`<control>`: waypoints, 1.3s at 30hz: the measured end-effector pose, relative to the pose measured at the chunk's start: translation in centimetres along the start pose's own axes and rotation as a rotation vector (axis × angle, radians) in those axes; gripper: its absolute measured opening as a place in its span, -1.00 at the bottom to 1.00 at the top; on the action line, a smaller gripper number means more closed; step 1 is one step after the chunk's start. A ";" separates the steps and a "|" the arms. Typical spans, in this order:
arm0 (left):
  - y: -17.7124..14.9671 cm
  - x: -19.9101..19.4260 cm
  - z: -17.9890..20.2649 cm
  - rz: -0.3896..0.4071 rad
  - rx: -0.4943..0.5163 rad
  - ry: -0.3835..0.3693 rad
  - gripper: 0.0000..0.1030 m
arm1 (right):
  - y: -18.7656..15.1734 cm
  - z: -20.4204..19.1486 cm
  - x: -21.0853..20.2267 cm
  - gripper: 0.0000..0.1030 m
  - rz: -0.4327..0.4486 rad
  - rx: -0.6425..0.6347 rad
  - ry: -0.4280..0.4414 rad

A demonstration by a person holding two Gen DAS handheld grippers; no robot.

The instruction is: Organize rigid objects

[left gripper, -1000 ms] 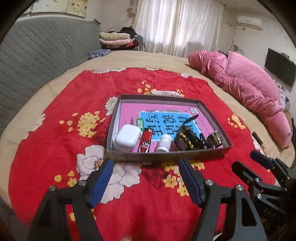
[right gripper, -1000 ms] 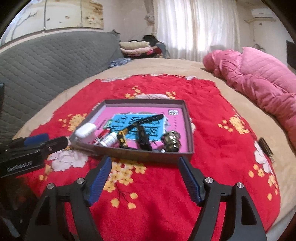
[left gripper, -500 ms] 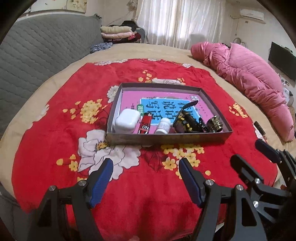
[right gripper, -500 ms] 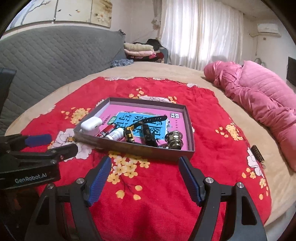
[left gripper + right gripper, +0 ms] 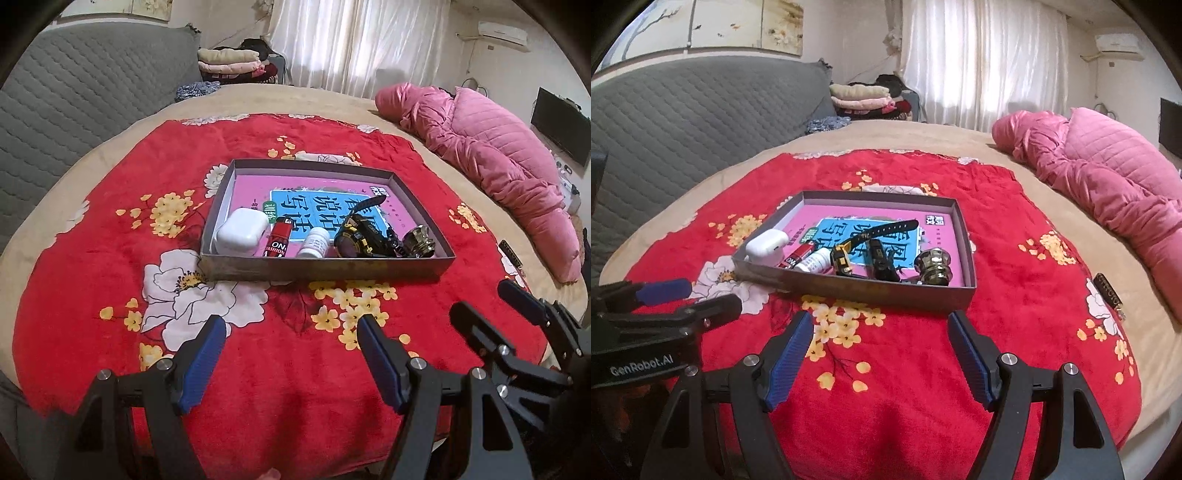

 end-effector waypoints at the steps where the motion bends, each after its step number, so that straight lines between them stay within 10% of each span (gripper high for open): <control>1: 0.0 0.0 0.0 -0.001 -0.001 -0.003 0.41 | 0.0 0.0 0.1 0.48 0.000 0.002 0.003; 39: -1.7 3.1 0.0 -0.060 0.000 -0.015 0.41 | -1.6 0.3 3.2 0.48 -0.056 0.001 -0.008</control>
Point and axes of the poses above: each gripper's, at about its wrist camera, not at the fingertips, and x roughly the way its jaws point, z to its right, y to its top, the point moved 9 cm from there along x, roughly the way its jaws point, and after that the axes turned 3 degrees about -y, right-handed, at the moved point
